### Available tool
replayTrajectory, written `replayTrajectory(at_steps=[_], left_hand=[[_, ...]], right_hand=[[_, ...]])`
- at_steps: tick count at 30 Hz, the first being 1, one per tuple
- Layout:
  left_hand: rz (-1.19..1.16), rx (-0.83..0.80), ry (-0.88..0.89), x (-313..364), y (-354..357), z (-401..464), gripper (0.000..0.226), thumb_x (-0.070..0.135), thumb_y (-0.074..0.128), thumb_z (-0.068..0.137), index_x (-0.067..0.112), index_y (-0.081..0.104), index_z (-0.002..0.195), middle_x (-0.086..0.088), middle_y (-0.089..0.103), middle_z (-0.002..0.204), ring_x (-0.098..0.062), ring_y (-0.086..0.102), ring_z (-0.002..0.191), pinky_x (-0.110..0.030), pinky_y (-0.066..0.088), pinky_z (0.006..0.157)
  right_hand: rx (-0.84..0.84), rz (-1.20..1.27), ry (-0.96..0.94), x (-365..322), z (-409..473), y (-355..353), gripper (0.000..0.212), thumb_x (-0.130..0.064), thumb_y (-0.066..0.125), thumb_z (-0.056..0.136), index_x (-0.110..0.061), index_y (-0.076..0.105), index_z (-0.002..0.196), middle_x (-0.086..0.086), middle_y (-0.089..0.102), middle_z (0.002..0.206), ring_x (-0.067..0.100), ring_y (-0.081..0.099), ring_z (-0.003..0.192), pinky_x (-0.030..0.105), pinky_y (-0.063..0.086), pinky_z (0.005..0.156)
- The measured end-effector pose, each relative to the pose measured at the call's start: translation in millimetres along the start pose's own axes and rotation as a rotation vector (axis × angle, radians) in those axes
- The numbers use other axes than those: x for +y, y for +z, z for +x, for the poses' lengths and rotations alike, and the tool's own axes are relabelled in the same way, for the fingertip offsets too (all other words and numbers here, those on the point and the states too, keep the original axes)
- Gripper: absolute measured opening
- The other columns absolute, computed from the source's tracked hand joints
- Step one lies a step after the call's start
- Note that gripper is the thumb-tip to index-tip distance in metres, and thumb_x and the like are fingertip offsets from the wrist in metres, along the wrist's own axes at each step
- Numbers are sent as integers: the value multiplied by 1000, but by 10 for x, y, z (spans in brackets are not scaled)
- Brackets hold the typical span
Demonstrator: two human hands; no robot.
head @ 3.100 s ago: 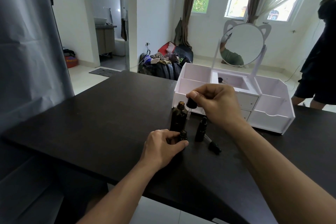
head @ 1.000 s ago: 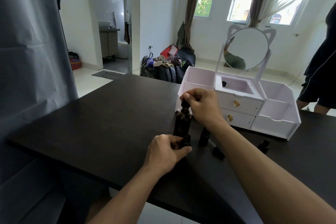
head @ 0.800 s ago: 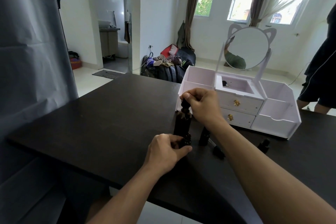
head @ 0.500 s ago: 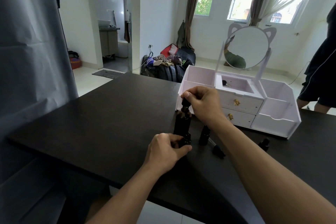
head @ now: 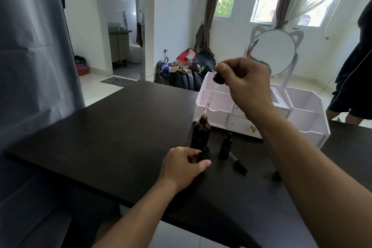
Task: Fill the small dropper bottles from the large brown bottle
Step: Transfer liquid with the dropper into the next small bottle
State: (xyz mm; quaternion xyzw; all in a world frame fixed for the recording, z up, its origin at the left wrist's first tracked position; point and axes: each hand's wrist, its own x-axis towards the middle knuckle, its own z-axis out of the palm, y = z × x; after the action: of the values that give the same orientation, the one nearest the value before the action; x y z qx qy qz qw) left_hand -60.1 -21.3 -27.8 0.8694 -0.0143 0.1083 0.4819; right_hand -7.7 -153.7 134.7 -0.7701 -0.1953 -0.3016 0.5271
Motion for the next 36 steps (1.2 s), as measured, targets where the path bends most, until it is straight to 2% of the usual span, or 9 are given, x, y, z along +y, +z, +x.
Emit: replayTrajectory(at_steps=[3,6,10,13,17,21,26,31,36], left_hand=[[-16,-1,23,-15,8,-8,27,43,79,75,27,76,96,11,69,73,-4,65,72,-35,57,76],[-14,0,34,-30,14,8,27,43,79,74,27,76,96,9,69,73,-6,66,72,-36,57,75],[0,-3,29,-30,14,14,37,46,79,74,25,75,104,10,68,77,-5,65,75,-33,57,77],[14,-13,15,-27,10,17,34,46,78,75,27,75,103,11,67,75,-4,64,73,-28,55,72],[25,-23,-8,-14,8,27,35,46,78,75,28,74,105,10,67,74,-7,64,74,-35,57,76],[43,-24,-18,4,2,23,39,45,77,76,25,72,110,10,66,78,-8,64,79,-36,56,80],[44,-28,-28,7,-3,11,43,46,77,76,25,70,114,11,66,82,-6,64,82,-36,56,82],[48,-39,-26,-4,4,13,42,47,76,77,26,71,112,10,67,85,-5,64,83,-37,56,82],[56,-36,-23,-17,3,21,46,48,76,77,25,69,116,10,67,89,-5,64,86,-34,56,83]], right_hand=[[-24,-19,-15,-36,-49,-51,14,-18,67,92,-7,74,98,-5,73,78,4,71,70,21,58,72],[-82,-50,6,-1,-148,-72,13,-21,68,91,-10,75,95,-1,75,80,11,72,75,30,59,77],[-163,-27,33,67,-327,-68,7,-16,67,91,-17,72,86,-3,74,75,8,72,69,25,58,74],[-185,-37,51,131,-414,-57,5,-16,68,91,-16,73,89,-3,74,76,6,72,69,23,58,73],[-202,-89,51,183,-477,-42,9,-17,68,91,-12,74,95,-5,74,80,5,72,74,22,59,74],[-226,-104,62,215,-531,-24,7,-17,68,91,-15,74,93,-7,72,80,5,71,75,22,58,73],[-209,-72,125,277,-557,12,7,-14,69,89,-14,74,86,3,75,82,18,72,79,42,59,80],[-205,-44,131,269,-569,9,7,-13,68,89,-14,74,86,4,75,81,19,72,79,41,59,79],[-232,-44,124,262,-570,0,12,-14,68,90,-22,71,82,1,75,82,16,72,79,39,59,80]])
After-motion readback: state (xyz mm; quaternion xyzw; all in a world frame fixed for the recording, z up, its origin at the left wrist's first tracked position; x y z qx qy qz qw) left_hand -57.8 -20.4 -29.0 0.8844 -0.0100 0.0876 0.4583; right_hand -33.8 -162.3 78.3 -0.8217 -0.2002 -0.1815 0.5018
